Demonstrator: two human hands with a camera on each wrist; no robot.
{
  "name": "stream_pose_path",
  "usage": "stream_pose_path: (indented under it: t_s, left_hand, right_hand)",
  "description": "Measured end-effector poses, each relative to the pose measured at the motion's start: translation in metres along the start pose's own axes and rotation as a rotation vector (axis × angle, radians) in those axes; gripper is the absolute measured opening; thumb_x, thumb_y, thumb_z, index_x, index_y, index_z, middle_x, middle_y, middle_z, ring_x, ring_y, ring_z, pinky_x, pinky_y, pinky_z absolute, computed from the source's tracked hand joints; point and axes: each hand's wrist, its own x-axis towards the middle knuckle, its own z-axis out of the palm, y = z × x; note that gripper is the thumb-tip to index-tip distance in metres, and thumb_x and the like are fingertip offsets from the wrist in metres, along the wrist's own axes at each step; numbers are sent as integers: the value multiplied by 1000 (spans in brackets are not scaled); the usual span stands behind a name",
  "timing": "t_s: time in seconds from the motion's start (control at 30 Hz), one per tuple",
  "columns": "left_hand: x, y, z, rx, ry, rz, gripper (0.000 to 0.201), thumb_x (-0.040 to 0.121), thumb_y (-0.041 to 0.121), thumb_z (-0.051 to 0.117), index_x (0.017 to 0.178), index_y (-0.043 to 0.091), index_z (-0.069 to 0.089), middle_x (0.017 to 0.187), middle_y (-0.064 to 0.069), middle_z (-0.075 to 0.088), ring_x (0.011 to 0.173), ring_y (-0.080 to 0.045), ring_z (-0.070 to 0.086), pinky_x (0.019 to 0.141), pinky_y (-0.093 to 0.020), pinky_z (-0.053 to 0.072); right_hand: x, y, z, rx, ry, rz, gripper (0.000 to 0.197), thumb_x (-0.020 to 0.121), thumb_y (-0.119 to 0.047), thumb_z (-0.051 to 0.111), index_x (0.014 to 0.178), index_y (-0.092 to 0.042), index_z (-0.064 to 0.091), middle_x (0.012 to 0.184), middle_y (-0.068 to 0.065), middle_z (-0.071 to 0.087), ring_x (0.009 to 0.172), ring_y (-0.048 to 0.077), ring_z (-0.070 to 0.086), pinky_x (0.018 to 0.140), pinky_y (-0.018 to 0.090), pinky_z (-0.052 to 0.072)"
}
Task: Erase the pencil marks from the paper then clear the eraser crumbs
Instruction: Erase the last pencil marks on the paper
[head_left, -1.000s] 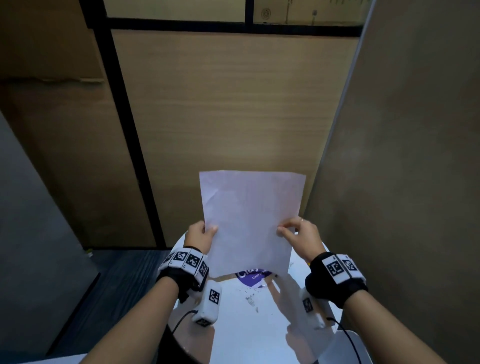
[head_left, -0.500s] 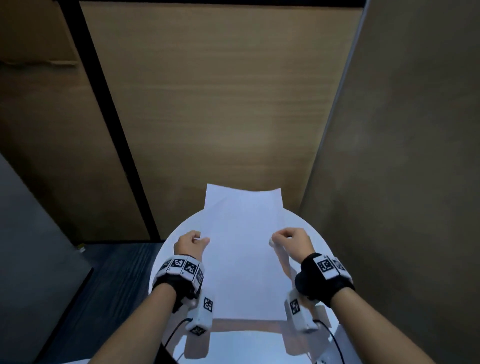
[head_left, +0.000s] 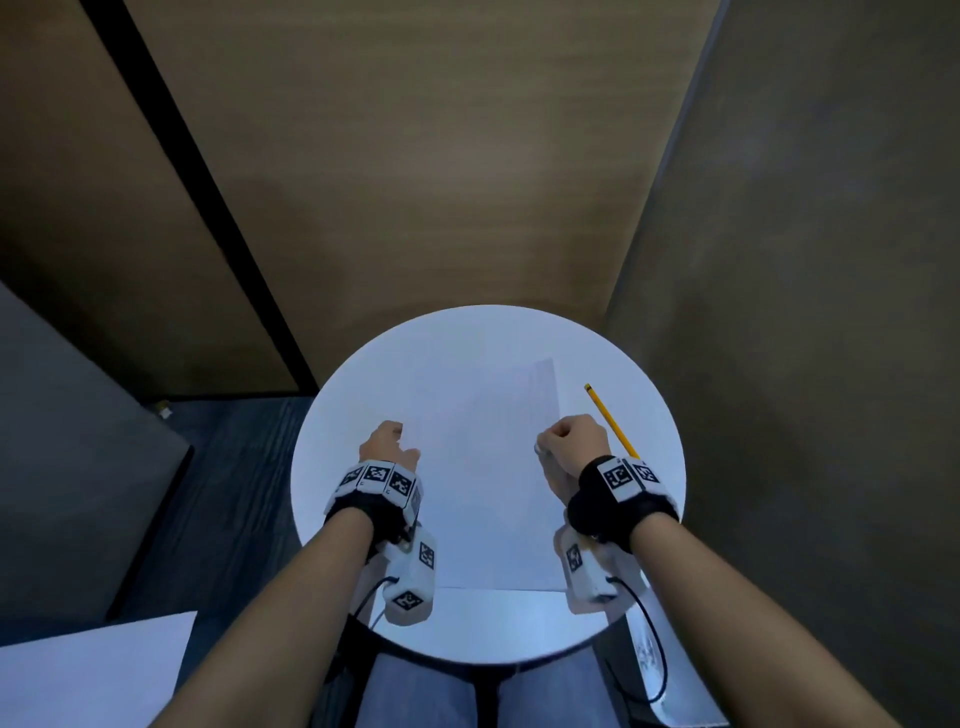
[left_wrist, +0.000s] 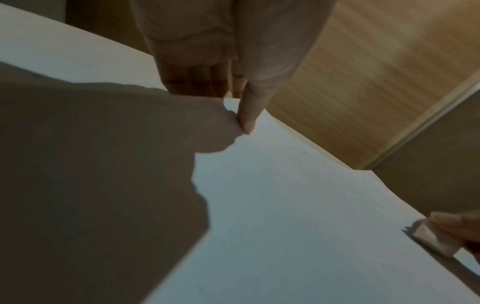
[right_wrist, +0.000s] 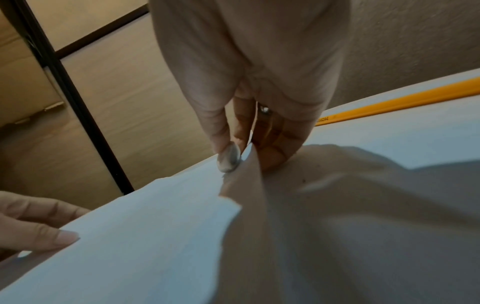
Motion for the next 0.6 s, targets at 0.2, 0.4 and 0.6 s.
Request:
stream_pose_path:
  t_s: [0.2, 0.4, 0.6]
  left_hand:
    - [-2, 5, 11, 208, 85, 71, 67, 87, 0, 57, 145, 15, 27, 142, -14, 26, 126, -32, 35, 101, -41, 38]
    - [-2, 17, 22, 460, 50, 408, 61, 88, 6, 58, 143, 19, 35, 154, -7, 12, 138, -24, 21, 107, -34, 27]
    - [14, 43, 45, 572, -196, 442, 85, 85, 45, 64, 151, 24, 15, 159, -1, -9, 146, -23, -8, 117, -44, 4]
  right_hand:
    - [1, -2, 10, -248, 67, -32, 25, 92, -20, 52, 100, -4, 69, 122, 16, 51, 111, 32, 48, 93, 39, 45]
    - [-5, -1, 13, -287, -28, -147, 24, 94, -20, 50, 105, -4, 64, 118, 12, 46, 105, 29, 52, 88, 36, 45]
    - [-3, 4, 10, -187, -117, -163, 19, 92, -17, 52, 95, -5, 67, 111, 13, 54, 100, 26, 54, 79, 27, 38]
